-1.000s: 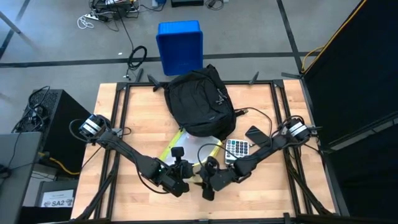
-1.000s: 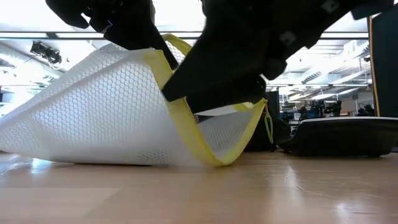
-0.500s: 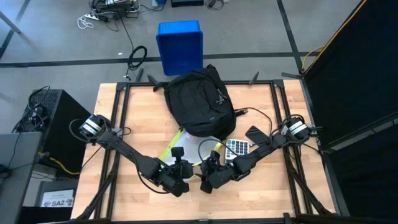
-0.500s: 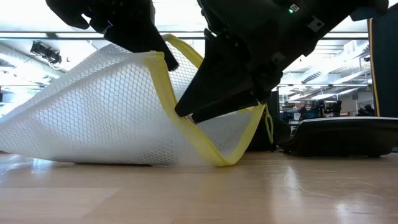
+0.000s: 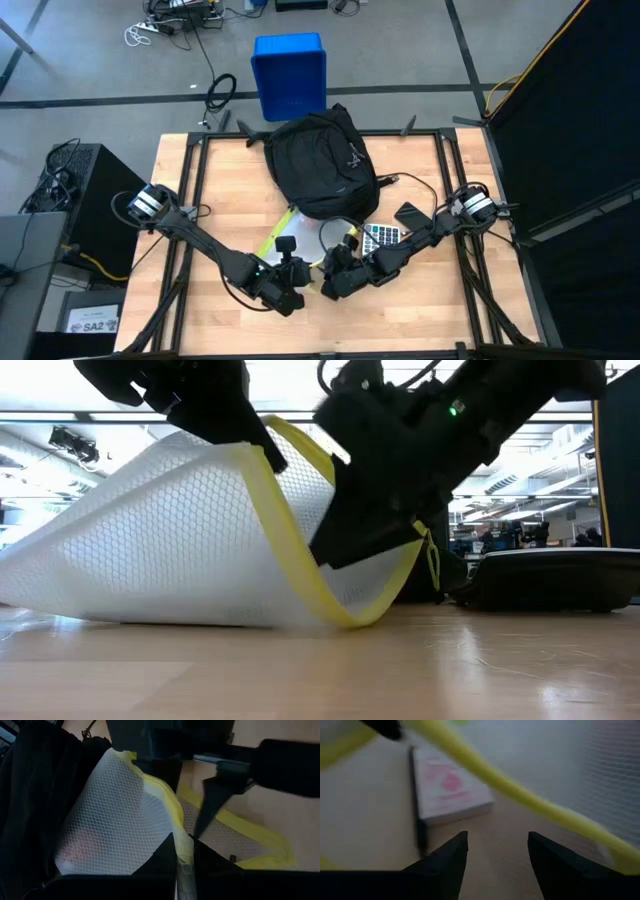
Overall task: Unpack backpack
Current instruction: Remove the pen from the yellow zip bag
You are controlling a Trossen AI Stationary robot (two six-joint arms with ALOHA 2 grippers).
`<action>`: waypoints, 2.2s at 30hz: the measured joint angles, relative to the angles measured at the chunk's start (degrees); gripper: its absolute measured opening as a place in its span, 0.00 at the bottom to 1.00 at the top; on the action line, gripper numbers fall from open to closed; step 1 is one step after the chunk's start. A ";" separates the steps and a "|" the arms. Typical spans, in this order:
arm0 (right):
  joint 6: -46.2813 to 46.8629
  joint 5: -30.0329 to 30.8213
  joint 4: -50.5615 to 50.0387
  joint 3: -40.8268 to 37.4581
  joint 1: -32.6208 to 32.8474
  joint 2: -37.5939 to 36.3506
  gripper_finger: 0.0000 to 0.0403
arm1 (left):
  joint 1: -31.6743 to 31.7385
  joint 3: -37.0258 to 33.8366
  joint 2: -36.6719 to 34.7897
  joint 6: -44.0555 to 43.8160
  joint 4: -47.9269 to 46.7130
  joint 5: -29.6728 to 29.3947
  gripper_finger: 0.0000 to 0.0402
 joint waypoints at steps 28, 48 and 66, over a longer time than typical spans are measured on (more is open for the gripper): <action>-8.88 -8.56 15.82 2.49 -0.85 11.13 0.33 | 0.37 -0.02 0.04 0.06 0.44 -0.07 0.00; -9.95 -5.06 -4.19 2.11 2.84 0.22 0.00 | 0.35 0.00 0.04 -0.07 0.02 -0.04 0.00; -4.45 3.70 -23.05 2.19 7.19 -11.91 0.00 | 0.35 0.00 0.04 -0.74 -0.09 -0.04 0.00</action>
